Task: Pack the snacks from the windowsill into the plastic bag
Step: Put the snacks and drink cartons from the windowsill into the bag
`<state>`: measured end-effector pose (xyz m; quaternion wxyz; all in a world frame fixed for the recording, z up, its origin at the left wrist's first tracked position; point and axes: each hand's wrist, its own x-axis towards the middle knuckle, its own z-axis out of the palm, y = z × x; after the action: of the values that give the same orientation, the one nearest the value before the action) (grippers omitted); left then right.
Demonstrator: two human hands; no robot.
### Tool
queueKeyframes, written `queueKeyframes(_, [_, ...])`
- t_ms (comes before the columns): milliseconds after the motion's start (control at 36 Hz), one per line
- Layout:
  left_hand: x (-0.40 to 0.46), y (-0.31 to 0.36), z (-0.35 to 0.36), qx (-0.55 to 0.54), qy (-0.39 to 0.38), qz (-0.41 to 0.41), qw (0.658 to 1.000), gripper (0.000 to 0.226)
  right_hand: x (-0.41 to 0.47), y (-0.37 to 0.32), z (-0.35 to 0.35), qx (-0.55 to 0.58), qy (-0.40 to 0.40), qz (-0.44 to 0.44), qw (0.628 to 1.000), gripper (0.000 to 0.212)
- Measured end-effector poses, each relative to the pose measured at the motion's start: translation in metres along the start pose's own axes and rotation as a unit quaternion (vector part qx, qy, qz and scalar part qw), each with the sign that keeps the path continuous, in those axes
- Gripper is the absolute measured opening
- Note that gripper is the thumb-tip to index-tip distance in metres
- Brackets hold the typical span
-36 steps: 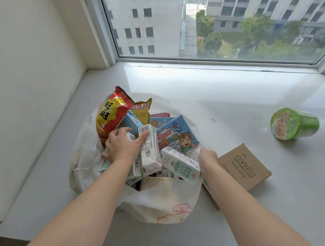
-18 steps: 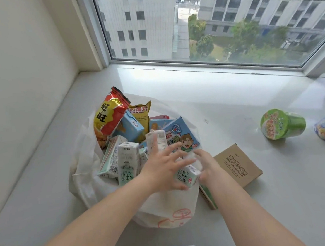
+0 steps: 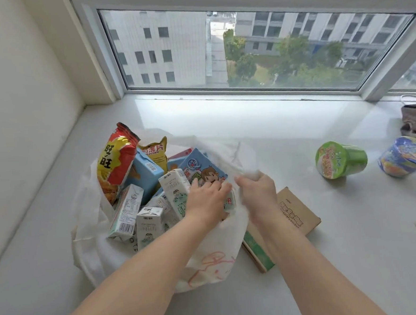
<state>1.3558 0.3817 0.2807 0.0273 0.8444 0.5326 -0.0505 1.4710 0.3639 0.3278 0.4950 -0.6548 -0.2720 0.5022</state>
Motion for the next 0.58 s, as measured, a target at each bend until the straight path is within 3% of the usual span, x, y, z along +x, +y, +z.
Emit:
queueKeyframes(111, [0.014,0.003,0.008,0.108,-0.08,-0.024,0.991,0.055,-0.028,-0.016,0.015,-0.06,-0.082,-0.133,0.986,0.028])
queueKeyframes(194, [0.011,0.006,0.011,0.111,-0.149,0.019,0.982,0.048,-0.026,-0.017,0.013,-0.094,-0.082,-0.132,0.983,0.026])
queueKeyframes(250, [0.004,0.009,0.006,0.063,-0.141,0.05,0.987,0.035,-0.018,-0.013,0.009,-0.129,-0.059,-0.12,0.982,0.022])
queueKeyframes(361, [-0.016,-0.009,-0.008,-0.182,0.017,-0.005,0.983,0.035,-0.004,-0.003,0.005,-0.204,-0.029,-0.112,0.972,0.008])
queueKeyframes(444, [-0.036,-0.036,-0.023,-0.3,0.239,-0.055,0.922,0.023,-0.002,0.0,0.018,-0.264,-0.028,-0.127,0.956,0.015])
queueKeyframes(528, [-0.056,-0.074,-0.02,-0.251,0.393,-0.195,0.863,0.019,0.004,0.001,0.037,-0.28,-0.032,-0.144,0.949,0.035])
queueKeyframes(583, [-0.074,-0.108,-0.006,-0.18,0.405,-0.334,0.832,0.028,0.008,0.0,0.048,-0.288,-0.023,-0.145,0.946,0.036])
